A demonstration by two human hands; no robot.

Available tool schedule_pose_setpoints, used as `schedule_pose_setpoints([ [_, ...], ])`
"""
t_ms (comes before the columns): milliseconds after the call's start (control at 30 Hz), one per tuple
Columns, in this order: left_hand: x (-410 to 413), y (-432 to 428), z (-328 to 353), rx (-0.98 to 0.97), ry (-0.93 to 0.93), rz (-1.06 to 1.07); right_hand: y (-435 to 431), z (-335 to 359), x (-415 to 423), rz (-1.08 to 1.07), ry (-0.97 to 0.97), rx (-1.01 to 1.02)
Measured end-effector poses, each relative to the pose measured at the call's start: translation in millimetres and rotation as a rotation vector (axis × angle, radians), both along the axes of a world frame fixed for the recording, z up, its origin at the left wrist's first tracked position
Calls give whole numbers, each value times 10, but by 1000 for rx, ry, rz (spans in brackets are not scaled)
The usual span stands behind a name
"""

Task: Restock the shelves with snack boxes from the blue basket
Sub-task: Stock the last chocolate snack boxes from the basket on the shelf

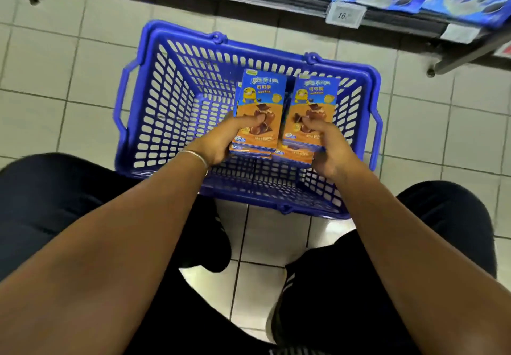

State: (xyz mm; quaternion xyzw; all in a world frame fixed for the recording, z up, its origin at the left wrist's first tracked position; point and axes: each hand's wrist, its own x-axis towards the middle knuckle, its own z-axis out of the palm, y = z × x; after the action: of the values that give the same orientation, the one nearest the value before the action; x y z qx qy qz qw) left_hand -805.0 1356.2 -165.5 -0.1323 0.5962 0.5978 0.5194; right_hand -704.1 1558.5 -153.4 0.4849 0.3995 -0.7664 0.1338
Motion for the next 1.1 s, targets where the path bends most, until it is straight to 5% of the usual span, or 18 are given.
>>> schedule_pose_setpoints([
  [167, 0, -181, 1399, 47, -75, 92, -73, 1489, 35, -50, 86, -36],
  [567, 45, -347, 5268, -10, 219, 145, -346, 5760, -97, 141, 463, -91],
  [833, 264, -114, 6708, 143, 258, 129, -235, 7127, -62, 148, 536, -57],
  [1100, 357, 189, 7356, 44, 362, 91, -99, 7865, -219, 259, 583, 7],
])
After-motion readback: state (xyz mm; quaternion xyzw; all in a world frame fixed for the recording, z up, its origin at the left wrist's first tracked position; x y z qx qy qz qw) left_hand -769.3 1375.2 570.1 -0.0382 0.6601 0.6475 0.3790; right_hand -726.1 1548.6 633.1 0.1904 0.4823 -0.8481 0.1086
